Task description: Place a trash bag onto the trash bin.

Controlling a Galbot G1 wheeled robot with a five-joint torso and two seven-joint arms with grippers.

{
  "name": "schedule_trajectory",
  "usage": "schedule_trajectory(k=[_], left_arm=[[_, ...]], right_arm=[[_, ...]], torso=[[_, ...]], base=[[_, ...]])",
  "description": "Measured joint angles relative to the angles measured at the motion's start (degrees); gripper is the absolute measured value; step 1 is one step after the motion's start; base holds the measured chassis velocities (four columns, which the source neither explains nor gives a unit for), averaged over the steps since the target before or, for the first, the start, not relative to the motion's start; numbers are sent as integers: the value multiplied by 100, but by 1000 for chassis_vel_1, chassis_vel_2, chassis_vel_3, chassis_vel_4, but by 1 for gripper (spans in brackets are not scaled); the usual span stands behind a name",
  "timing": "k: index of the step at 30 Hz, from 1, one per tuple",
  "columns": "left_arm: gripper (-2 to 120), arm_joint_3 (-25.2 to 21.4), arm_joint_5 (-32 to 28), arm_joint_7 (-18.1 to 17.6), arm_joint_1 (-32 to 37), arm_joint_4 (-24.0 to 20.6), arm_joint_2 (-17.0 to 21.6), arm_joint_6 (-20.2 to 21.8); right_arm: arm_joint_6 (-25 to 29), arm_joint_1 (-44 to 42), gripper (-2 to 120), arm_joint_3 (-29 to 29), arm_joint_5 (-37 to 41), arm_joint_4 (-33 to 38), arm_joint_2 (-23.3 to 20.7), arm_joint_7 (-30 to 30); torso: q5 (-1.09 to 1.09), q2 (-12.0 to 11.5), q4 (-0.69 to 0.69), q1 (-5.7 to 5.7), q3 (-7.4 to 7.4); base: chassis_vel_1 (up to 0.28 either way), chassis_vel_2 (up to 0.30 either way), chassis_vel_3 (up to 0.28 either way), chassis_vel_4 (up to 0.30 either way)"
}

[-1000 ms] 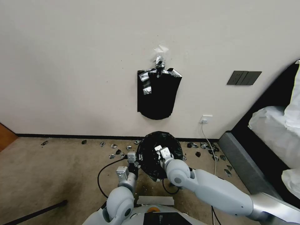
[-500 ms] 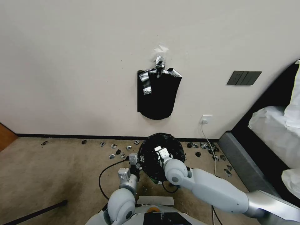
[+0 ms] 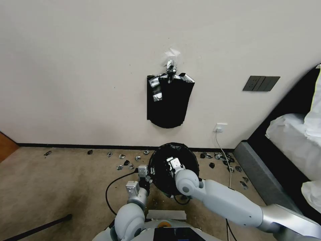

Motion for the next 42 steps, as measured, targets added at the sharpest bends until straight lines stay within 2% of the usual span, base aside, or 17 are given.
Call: schedule_trajectory(k=[9, 14, 42], left_arm=[[1, 74, 2, 10, 82, -54, 0, 0], [1, 31, 2, 10, 125, -79, -146, 0], [1, 83, 81, 147, 229, -158, -80, -22]], right_arm=[[2, -9, 0, 0, 2, -57, 11, -6], [3, -18, 0, 6, 1, -112, 2, -19], [7, -84, 0, 42, 22, -328, 17, -75]], torso=[[0, 0, 0, 0, 0], [0, 0, 0, 0, 0], [0, 0, 0, 0, 0]], base=[[0, 0, 0, 0], [0, 0, 0, 0], [0, 0, 0, 0]])
